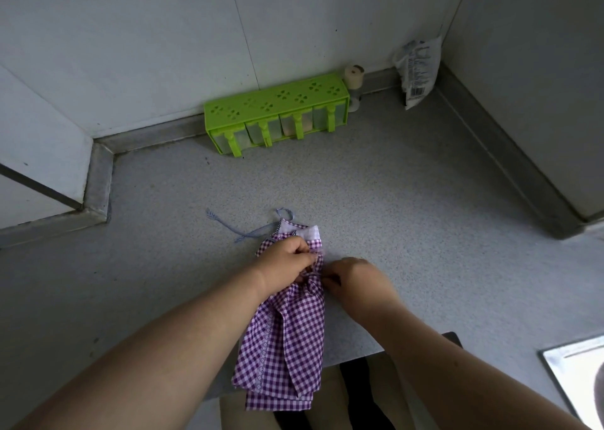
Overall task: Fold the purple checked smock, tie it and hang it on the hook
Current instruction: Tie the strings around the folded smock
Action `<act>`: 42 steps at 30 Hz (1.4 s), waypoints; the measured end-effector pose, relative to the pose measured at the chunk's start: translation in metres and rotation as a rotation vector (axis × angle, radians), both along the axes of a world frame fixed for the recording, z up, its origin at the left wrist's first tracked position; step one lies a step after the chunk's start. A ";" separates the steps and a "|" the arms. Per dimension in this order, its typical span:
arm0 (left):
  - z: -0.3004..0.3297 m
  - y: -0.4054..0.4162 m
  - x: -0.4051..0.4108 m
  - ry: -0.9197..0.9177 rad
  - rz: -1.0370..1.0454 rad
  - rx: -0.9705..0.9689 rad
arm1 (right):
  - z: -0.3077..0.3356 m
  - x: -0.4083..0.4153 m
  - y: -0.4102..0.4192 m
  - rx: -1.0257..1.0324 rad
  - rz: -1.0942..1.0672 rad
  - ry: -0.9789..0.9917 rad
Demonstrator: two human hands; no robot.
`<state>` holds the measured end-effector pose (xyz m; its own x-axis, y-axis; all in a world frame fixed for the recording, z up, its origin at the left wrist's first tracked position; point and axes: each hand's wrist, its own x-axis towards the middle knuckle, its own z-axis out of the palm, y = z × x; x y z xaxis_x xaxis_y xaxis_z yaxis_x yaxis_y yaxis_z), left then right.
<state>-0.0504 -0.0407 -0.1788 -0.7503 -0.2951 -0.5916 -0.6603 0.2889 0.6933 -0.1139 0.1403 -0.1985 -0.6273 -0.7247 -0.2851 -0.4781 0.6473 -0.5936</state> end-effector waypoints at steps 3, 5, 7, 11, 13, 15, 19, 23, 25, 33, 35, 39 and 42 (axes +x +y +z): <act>-0.001 0.001 0.001 0.024 0.058 0.017 | 0.000 0.002 0.000 0.066 0.090 0.097; -0.001 0.002 0.001 0.034 0.096 0.020 | 0.003 0.007 0.002 0.123 0.145 0.136; -0.001 0.000 0.000 0.050 0.110 0.019 | 0.005 0.010 0.001 0.148 0.179 0.170; 0.001 -0.004 -0.001 0.044 0.036 -0.001 | 0.012 0.009 -0.004 0.132 0.068 0.062; 0.000 -0.005 -0.001 0.034 0.035 0.021 | 0.013 0.008 -0.008 0.174 0.083 0.067; 0.000 -0.006 0.000 0.029 0.043 0.035 | 0.012 0.006 -0.011 0.166 0.006 0.031; 0.000 -0.007 0.001 0.016 0.043 0.050 | 0.011 0.002 -0.014 0.157 -0.052 -0.044; 0.003 -0.007 0.003 -0.003 0.090 0.103 | 0.014 -0.004 -0.018 0.151 -0.079 -0.105; 0.004 -0.007 0.003 -0.007 0.106 0.123 | 0.014 -0.005 -0.017 0.173 -0.019 -0.116; -0.004 -0.014 0.005 -0.018 0.133 0.185 | 0.020 -0.006 -0.015 0.184 0.053 -0.169; -0.002 -0.012 0.004 -0.009 0.107 0.130 | 0.021 -0.007 -0.012 0.161 0.036 -0.186; 0.004 -0.002 -0.001 0.033 -0.001 -0.104 | 0.023 -0.005 -0.005 0.145 0.122 -0.120; 0.002 0.001 -0.002 0.042 0.026 -0.145 | 0.022 -0.004 -0.001 0.124 0.158 -0.109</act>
